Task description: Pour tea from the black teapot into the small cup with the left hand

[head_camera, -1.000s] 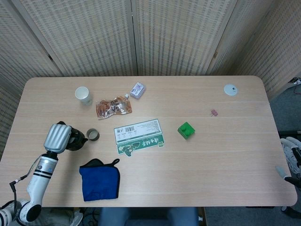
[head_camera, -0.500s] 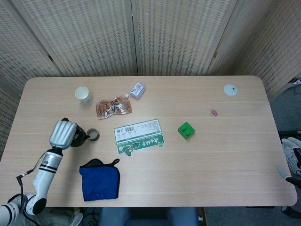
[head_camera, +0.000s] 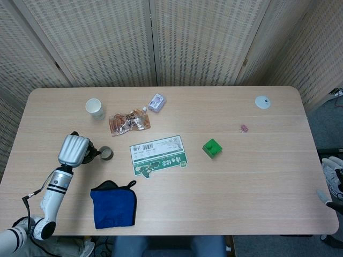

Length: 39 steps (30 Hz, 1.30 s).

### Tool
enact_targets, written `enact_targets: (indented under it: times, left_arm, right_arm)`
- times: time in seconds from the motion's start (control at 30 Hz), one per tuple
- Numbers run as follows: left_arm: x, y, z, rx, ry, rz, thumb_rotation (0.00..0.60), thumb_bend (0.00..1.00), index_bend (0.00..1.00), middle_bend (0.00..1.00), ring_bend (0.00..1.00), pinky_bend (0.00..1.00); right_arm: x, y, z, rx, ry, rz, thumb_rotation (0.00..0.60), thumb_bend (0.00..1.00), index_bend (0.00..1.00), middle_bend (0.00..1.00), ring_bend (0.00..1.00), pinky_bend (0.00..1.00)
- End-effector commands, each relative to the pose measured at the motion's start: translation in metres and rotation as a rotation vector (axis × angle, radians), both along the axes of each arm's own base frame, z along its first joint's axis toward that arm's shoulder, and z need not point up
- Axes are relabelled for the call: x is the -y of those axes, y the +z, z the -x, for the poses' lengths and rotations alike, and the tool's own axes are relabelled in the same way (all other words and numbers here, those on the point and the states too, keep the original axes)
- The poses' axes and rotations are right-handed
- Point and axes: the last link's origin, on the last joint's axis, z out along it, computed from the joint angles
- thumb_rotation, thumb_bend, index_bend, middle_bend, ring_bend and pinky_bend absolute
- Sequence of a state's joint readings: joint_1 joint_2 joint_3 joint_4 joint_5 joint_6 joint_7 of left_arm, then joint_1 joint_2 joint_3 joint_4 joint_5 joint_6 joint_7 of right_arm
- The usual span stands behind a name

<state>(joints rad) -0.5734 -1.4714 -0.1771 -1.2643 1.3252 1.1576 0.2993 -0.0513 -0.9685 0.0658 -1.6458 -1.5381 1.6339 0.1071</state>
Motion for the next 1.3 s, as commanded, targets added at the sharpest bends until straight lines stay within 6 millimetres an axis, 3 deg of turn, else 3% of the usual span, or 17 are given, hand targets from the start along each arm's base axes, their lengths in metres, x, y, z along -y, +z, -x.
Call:
enact_targets:
  times: [0.03, 1.3]
  left_arm:
    - [-0.003, -0.002, 0.000, -0.009, -0.005, -0.003, 0.565, 0.38, 1.00, 1.00, 0.95, 0.44]
    - [-0.015, -0.022, 0.000, -0.254, -0.116, -0.053, 0.539, 0.38, 1.00, 1.00, 0.95, 0.44]
  right_arm:
    - [0.000, 0.000, 0.000, -0.001, -0.001, 0.001, 0.600, 0.17, 0.23, 0.20, 0.16, 0.16]
    - [-0.002, 0.003, 0.004, -0.001, -0.014, 0.008, 0.600, 0.17, 0.23, 0.20, 0.16, 0.16]
